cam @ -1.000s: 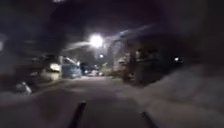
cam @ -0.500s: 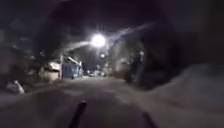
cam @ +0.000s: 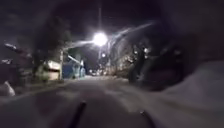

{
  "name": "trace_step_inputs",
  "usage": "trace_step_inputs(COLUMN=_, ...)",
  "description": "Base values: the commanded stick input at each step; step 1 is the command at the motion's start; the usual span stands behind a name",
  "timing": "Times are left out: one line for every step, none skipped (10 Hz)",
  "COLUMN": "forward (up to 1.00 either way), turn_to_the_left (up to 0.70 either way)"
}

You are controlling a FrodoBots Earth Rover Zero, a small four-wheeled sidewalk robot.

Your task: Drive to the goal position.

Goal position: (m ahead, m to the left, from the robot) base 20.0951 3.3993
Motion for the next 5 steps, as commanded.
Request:
trace_step_inputs(forward=1.00, turn_to_the_left=0.01)
trace_step_inputs(forward=1.00, turn_to_the_left=0.01)
trace_step_inputs(forward=1.00, turn_to_the_left=0.01)
trace_step_inputs(forward=1.00, turn_to_the_left=0.01)
trace_step_inputs(forward=1.00, turn_to_the_left=0.01)
